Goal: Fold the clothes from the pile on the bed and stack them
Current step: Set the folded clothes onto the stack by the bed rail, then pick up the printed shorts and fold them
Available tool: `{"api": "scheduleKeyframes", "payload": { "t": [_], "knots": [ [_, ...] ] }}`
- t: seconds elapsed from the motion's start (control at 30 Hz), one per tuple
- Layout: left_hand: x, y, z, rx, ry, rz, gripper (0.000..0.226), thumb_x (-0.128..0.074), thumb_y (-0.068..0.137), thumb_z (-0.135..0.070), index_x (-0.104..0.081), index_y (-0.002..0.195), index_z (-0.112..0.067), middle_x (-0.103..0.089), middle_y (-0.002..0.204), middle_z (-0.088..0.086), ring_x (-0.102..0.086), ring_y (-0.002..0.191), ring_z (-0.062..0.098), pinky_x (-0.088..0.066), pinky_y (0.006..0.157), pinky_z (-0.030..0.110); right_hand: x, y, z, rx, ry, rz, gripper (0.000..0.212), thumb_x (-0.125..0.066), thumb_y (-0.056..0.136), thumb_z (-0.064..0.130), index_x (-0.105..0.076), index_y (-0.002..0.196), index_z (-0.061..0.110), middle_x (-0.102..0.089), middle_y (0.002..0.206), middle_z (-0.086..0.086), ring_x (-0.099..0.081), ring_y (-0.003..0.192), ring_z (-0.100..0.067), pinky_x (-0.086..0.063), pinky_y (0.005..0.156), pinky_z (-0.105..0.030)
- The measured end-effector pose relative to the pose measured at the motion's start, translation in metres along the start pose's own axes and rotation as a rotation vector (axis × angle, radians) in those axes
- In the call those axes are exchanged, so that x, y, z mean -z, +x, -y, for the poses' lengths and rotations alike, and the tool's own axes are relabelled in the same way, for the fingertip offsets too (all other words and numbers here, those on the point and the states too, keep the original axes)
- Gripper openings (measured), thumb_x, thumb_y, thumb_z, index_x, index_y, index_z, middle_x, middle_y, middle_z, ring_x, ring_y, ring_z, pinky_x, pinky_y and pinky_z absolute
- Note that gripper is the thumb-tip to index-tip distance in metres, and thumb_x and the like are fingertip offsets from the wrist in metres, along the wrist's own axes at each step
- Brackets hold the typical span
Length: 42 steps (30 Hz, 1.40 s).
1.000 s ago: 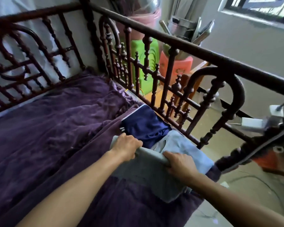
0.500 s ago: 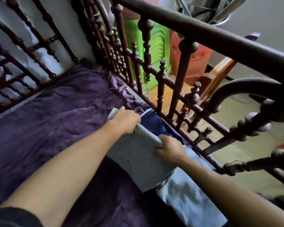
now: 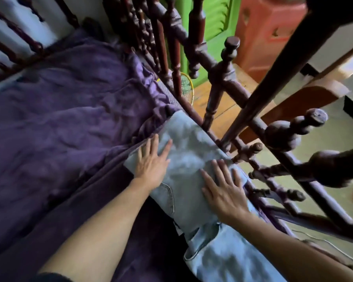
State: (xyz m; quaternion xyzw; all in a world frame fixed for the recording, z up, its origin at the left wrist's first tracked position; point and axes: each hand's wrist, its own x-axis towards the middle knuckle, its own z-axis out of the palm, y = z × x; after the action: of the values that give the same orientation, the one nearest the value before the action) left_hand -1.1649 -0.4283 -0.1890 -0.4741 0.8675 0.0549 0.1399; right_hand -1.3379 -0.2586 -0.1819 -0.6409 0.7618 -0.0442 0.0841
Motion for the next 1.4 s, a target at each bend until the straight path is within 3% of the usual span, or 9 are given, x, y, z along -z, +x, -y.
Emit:
{"api": "scheduleKeyframes", "payload": {
  "t": [0.13,0.23,0.3,0.43,0.57,0.67,0.93,1.2,1.4],
  "knots": [
    [-0.007,0.004,-0.003,-0.018,0.005,0.037,0.069,-0.043,0.096,-0.043,-0.003,0.151,-0.036,0.002,0.16,0.012,-0.002,0.147,0.032,-0.008,0.118,0.051,-0.021,-0.004,-0.002,-0.014,-0.039,0.298,0.06,-0.026,0.098,0.054,-0.015,0.153,0.033,-0.006,0.161,-0.012,0.0,0.148,-0.032,-0.008,0.116,-0.056],
    [0.014,-0.011,-0.003,-0.009,0.019,0.046,0.063,-0.047,0.093,-0.034,-0.019,0.149,-0.033,-0.004,0.16,0.013,-0.003,0.146,0.033,-0.007,0.117,0.05,-0.009,-0.002,-0.002,0.02,-0.075,0.393,0.068,-0.027,0.096,0.059,-0.004,0.153,0.031,0.002,0.161,-0.012,0.005,0.148,-0.031,-0.01,0.115,-0.054],
    [0.031,-0.038,-0.004,0.014,-0.023,0.044,0.051,-0.047,0.092,-0.028,-0.035,0.142,-0.027,-0.017,0.156,0.013,-0.014,0.144,0.032,-0.016,0.114,0.048,0.008,-0.003,-0.003,0.03,-0.104,0.506,0.072,-0.033,0.095,0.056,0.002,0.153,0.03,0.006,0.161,-0.011,0.007,0.148,-0.03,-0.015,0.113,-0.053],
    [0.047,-0.126,0.003,0.107,-0.144,0.159,0.033,-0.045,0.094,-0.031,-0.05,0.125,-0.022,-0.048,0.129,0.006,-0.045,0.12,0.027,-0.035,0.097,0.042,0.041,-0.022,0.011,0.023,-0.063,0.523,0.058,-0.047,0.092,0.035,-0.025,0.144,0.024,-0.021,0.15,-0.008,-0.016,0.141,-0.028,-0.036,0.101,-0.046],
    [0.036,-0.24,0.021,0.273,-0.343,0.267,0.033,-0.046,0.095,-0.033,-0.053,0.126,-0.023,-0.058,0.126,0.002,-0.054,0.117,0.025,-0.043,0.094,0.036,0.059,-0.059,0.056,0.106,-0.046,0.51,0.04,-0.045,0.093,0.038,-0.048,0.13,0.022,-0.05,0.131,-0.004,-0.046,0.125,-0.025,-0.043,0.095,-0.037],
    [0.018,-0.329,0.037,0.367,-0.415,0.267,0.028,-0.049,0.093,-0.034,-0.058,0.118,-0.025,-0.065,0.119,0.0,-0.06,0.11,0.024,-0.048,0.086,0.034,0.064,-0.1,0.106,0.171,0.016,0.533,0.032,-0.048,0.09,0.038,-0.057,0.117,0.023,-0.06,0.122,-0.003,-0.058,0.113,-0.028,-0.047,0.087,-0.036],
    [-0.031,-0.567,0.081,0.651,-0.529,0.13,0.027,-0.051,0.092,-0.037,-0.059,0.117,-0.028,-0.067,0.112,0.001,-0.062,0.105,0.022,-0.049,0.082,0.03,0.052,-0.232,0.271,0.535,-0.108,0.638,0.026,-0.049,0.091,0.028,-0.064,0.11,0.017,-0.066,0.116,-0.009,-0.062,0.108,-0.032,-0.049,0.083,-0.036],
    [-0.056,-0.84,0.118,0.97,-0.567,0.03,0.024,-0.054,0.088,-0.036,-0.063,0.109,-0.027,-0.07,0.105,-0.002,-0.064,0.103,0.02,-0.051,0.083,0.032,0.057,-0.376,0.459,0.885,-0.073,0.479,0.031,-0.044,0.096,0.038,-0.058,0.119,0.021,-0.062,0.121,-0.007,-0.059,0.109,-0.031,-0.047,0.082,-0.037],
    [-0.048,-0.998,0.152,1.166,-0.674,-0.113,0.012,-0.056,0.09,-0.018,-0.066,0.093,-0.016,-0.07,0.102,0.01,-0.064,0.099,0.026,-0.041,0.078,0.029,0.068,-0.448,0.592,1.072,-0.069,0.411,0.028,-0.042,0.097,0.038,-0.056,0.117,0.024,-0.064,0.115,-0.007,-0.061,0.102,-0.032,-0.048,0.079,-0.036]
  ]
}}
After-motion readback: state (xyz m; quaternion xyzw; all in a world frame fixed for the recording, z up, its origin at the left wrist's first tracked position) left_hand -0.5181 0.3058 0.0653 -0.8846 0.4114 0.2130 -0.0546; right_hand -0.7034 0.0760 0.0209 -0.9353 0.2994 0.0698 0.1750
